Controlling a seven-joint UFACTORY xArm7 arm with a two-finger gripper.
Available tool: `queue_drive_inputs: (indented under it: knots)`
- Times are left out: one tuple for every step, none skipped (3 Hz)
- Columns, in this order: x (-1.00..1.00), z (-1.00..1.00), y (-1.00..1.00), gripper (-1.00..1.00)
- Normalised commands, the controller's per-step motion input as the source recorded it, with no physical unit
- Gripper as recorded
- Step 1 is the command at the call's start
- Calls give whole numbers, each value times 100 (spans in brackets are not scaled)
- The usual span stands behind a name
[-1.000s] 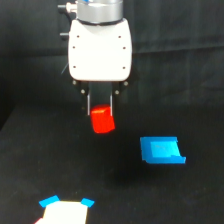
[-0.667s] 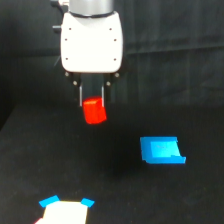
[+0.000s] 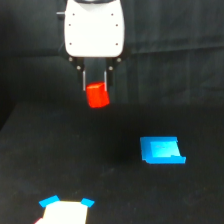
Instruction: Pick up the red object from the table
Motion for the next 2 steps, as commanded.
queue_drive_inputs:
  knots:
    - [100,4,-52,-93]
    - [-70,-5,-33,-70]
